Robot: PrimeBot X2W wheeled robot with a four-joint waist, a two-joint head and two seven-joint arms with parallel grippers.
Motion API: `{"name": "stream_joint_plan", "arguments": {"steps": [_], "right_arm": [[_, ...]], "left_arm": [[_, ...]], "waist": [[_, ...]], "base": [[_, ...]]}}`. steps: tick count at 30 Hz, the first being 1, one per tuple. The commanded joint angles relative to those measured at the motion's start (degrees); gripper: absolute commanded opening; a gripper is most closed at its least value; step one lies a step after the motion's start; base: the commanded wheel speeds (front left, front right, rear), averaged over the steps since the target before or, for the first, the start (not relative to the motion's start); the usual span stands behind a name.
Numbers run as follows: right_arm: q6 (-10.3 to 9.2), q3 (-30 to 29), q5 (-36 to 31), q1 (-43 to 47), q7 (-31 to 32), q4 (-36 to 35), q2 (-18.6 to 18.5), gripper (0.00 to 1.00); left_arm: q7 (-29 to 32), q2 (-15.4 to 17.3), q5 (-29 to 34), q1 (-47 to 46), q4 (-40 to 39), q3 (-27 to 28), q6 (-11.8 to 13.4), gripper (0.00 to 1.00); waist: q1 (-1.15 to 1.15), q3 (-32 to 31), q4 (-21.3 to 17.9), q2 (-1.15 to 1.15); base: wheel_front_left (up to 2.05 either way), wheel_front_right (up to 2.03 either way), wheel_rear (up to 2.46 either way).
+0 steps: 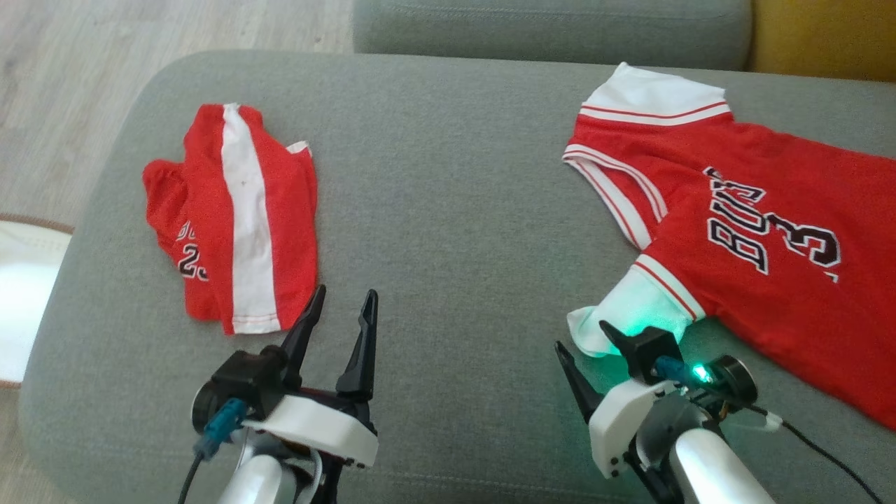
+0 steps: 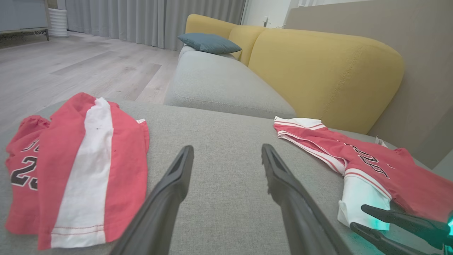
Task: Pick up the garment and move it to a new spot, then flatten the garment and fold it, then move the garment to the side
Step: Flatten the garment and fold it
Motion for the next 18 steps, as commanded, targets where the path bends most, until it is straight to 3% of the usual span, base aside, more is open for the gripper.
{"name": "stream_joint_plan", "arguments": {"steps": [1, 11, 13, 18], "right_arm": [[-0.03, 1.01, -0.66, -3.30, -0.73, -0.85, -0.22, 1.00], [-0.03, -0.45, -1.20, -5.92, 0.16, 5.45, -0.21, 1.00], [-0.03, -0.78, -0.69, -6.41, 0.85, 6.66, -0.21, 0.00], [-0.03, -1.65, 2.01, -7.74, 0.06, 7.69, -0.21, 0.00]], "left_arm": [[-0.34, 0.28, -0.33, -3.17, -1.66, 1.47, 0.34, 1.00], [-0.34, 0.28, -0.57, -3.92, -1.59, 1.29, 0.10, 1.00], [-0.34, 0.28, -0.63, -4.23, -1.44, 1.24, 0.02, 1.00], [-0.34, 0.28, -0.60, -4.62, -1.11, 1.38, 0.02, 1.00]], "waist": [[0.00, 0.68, 0.79, 0.00], [0.00, 2.38, 2.59, 0.00], [0.00, 2.51, 2.86, 0.00], [0.00, 2.33, 3.22, 0.00]], "base": [[0.00, 0.00, 0.00], [0.00, 0.00, 0.00], [0.00, 0.00, 0.00], [0.00, 0.00, 0.00]]}}
